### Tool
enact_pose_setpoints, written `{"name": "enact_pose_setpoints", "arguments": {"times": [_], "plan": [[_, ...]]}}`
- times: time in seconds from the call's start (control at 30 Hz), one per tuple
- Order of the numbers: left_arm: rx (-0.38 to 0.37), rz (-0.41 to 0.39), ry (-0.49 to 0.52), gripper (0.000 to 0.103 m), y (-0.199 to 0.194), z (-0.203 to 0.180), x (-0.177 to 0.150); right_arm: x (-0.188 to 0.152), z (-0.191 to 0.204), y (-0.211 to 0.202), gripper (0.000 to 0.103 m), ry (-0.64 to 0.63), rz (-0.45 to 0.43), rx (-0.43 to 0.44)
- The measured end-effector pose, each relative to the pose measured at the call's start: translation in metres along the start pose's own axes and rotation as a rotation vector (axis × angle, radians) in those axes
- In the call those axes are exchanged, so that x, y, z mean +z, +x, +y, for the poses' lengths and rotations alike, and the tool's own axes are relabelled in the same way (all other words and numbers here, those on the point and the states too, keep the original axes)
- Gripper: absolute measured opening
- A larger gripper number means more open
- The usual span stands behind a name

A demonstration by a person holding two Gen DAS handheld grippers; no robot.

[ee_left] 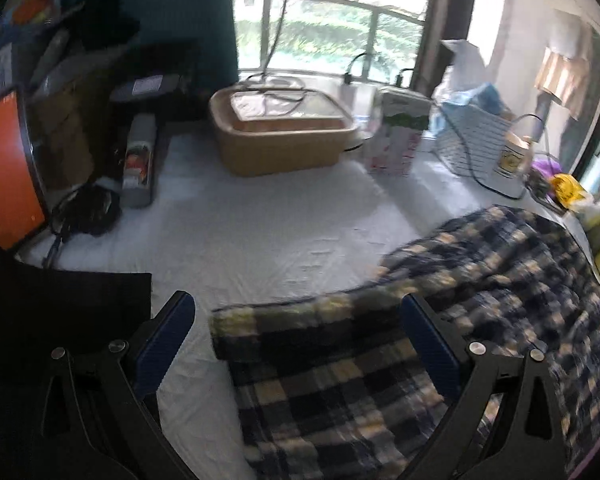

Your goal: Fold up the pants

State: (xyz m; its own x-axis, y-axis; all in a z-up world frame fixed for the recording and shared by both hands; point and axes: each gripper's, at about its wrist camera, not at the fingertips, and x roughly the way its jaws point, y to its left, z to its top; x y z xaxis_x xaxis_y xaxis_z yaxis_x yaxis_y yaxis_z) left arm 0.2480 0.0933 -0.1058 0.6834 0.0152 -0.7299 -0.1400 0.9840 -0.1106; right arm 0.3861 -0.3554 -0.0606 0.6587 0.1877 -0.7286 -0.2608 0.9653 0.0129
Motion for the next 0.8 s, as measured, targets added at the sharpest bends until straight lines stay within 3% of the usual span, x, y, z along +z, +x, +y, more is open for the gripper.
{"name": "enact_pose_setpoints", "arguments": {"times": [0.1, 0.27, 0.4, 0.5, 0.67, 0.8], "plan": [[-0.001, 0.024, -0.03, 0.094, 0.006, 0.008, 0.005, 0.019, -0.007, 0.021, 0.096, -0.038, 0.035, -0.017], [-0.023, 0.103, -0.006, 0.093, 0.024, 0.011, 0.008, 0.038, -0.014, 0.069, 0.096, -0.141, 0.165, -0.018], [-0.039, 0.143, -0.009, 0.088, 0.032, 0.007, 0.003, 0.05, -0.027, 0.099, 0.096, -0.065, 0.224, 0.03], [-0.055, 0.166, 0.028, 0.071, 0.036, -0.004, -0.003, 0.053, -0.029, 0.115, 0.086, -0.041, 0.271, 0.082], [-0.032, 0.13, 0.07, 0.037, 0.033, -0.012, -0.009, 0.054, -0.02, 0.141, 0.085, -0.1, 0.327, 0.099], [-0.015, 0.096, 0.108, 0.016, 0.027, -0.018, -0.009, 0.043, 0.003, 0.155, 0.064, -0.193, 0.346, 0.098]]}}
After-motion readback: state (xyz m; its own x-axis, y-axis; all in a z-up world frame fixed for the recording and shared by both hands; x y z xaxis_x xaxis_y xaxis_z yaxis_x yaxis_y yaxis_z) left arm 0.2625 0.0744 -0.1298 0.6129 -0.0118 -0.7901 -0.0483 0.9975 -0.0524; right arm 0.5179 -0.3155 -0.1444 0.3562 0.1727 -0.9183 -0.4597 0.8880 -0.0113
